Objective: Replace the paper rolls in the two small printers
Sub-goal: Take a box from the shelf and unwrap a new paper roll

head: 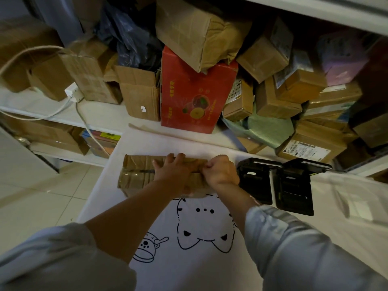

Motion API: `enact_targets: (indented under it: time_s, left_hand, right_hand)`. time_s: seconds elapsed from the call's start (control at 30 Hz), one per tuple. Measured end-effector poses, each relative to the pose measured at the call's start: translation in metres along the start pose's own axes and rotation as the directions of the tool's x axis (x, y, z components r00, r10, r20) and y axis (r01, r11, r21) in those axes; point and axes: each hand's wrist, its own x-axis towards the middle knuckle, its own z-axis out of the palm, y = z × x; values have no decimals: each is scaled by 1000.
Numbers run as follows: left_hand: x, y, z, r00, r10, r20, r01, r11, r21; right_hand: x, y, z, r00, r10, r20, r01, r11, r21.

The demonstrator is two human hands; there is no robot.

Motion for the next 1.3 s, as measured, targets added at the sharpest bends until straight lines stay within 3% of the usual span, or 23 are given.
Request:
enact_targets:
  time_s: [0.1, 0.2, 0.27, 0.4, 0.53, 0.63, 0.73, 0.8, 0.87, 1.0, 1.03, 1.07, 1.17, 1.23, 1.3]
  left_hand:
    - [1, -2, -3, 1000, 6, -16, -6, 1000, -17]
    - [2, -3, -4, 1000, 19, 10, -18, 999, -30]
    - [5, -7, -2, 999, 34, 37, -32, 997, -71]
    - [4, -26, -14, 985, 165, -58, -175, 922, -345]
    - [-2, -33, -20, 959, 151, -242, -226, 919, -324]
    - [1, -36, -9, 960, 53, -276, -164, 903, -396]
    - [-1, -41, -6, 959, -67, -277, -116, 796, -594]
    - [-6, -47, -8, 957, -202, -210, -48, 601, -798]
    - [-10, -57, -9, 943, -321, -89, -6, 251, -968]
    - [-17, -71, -10, 849, -504, 160, -45, -369, -928]
    - [-18, -78, -11, 805, -553, 215, -77, -458, -886]
    - [-18, -86, -11, 749, -619, 236, -81, -440, -894]
    - [-20, -104, -10, 579, -810, 97, 26, -101, -995]
    - [-22, -100, -10, 557, -830, -12, 44, 44, -998]
    - [-23, -92, -7, 611, -769, -189, 70, 290, -954]
  right_hand:
    - [-15, 0, -4, 973, -221, -63, 216, 973, -83]
    - [-26, 11, 1, 887, -448, -114, 446, 894, -43]
    - [-30, 13, 9, 858, -502, -107, 506, 862, 15]
    - [-25, 12, 13, 925, -368, -96, 380, 897, 225]
    - [-28, 4, 13, 943, -318, -100, 332, 869, 368]
    - [-23, -3, 13, 950, -305, -63, 310, 906, 288]
    - [-19, -6, 8, 933, -359, 16, 356, 930, 90]
    - [-23, -3, 8, 892, -445, 76, 447, 894, -11]
    - [-30, 2, 13, 852, -515, 94, 522, 850, -68]
    - [-32, 7, 24, 839, -542, 50, 539, 814, -215]
    - [-33, 6, 25, 834, -551, 31, 540, 805, -244]
    - [-34, 6, 26, 832, -555, 14, 538, 800, -264]
    - [-37, 2, 27, 831, -556, 4, 525, 783, -334]
    - [-37, -9, 24, 834, -551, -10, 502, 767, -401]
    - [-32, -22, 24, 817, -576, -23, 495, 721, -484]
